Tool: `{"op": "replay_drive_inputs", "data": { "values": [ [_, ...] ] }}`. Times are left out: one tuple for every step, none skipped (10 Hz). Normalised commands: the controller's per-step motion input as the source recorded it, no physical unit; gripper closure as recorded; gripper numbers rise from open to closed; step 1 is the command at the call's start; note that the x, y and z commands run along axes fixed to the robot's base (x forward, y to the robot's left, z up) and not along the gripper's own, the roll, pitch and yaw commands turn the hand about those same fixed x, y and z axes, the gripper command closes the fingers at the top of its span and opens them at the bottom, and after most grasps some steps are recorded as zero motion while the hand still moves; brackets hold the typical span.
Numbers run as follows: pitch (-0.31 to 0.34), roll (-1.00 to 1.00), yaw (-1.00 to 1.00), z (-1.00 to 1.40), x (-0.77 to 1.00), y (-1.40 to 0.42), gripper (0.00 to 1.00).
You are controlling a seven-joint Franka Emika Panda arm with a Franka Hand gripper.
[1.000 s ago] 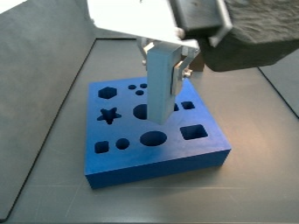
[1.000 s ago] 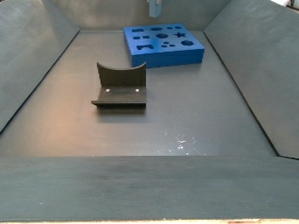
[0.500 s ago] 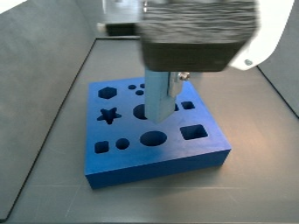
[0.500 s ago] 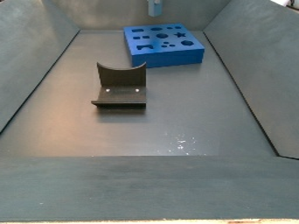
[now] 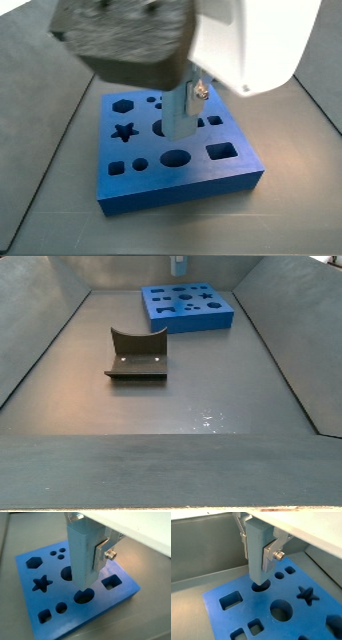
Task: Pick up the rectangle object. Move to above the board. Insert the rectangle object.
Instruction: Insert the rectangle object.
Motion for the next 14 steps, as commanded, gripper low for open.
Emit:
{"op": "replay_drive_inputs", "data": {
  "values": [
    [-0.131, -0.06, -1.0, -0.27, 0.0, 0.0, 1.0],
    [-0.137, -0.07, -1.0, -0.3, 0.0, 0.0, 1.0],
    [-0.157, 0.13, -0.74, -0.12, -0.28, 0.0, 1.0],
    [0.0, 0.01, 0.0, 0.0, 0.0, 0.0, 1.0],
    [0.0, 0.0, 0.0, 0.0, 0.08, -0.03, 1.0],
    [0.363, 0.16, -0.15, 0.0, 0.67, -0.23, 1.0],
    [0.626, 0.2, -0.01, 0.0, 0.69, -0.23, 1.0],
    [0.68, 0.07, -0.07, 0.0, 0.66, -0.06, 1.0],
    [0.631, 0.14, -0.09, 0.0, 0.55, -0.08, 1.0],
    [0.037, 0.0, 0.0, 0.0, 0.07, 0.0, 1.0],
    [0.646, 0.0, -0.07, -0.03, 0.73, 0.0, 1.0],
    [0.814, 0.0, 0.0, 0.0, 0.77, 0.0, 1.0],
    [0.754, 0.0, -0.05, 0.0, 0.71, 0.0, 1.0],
    [0.186, 0.0, 0.0, 0.0, 0.11, 0.0, 1.0]
  ]
}}
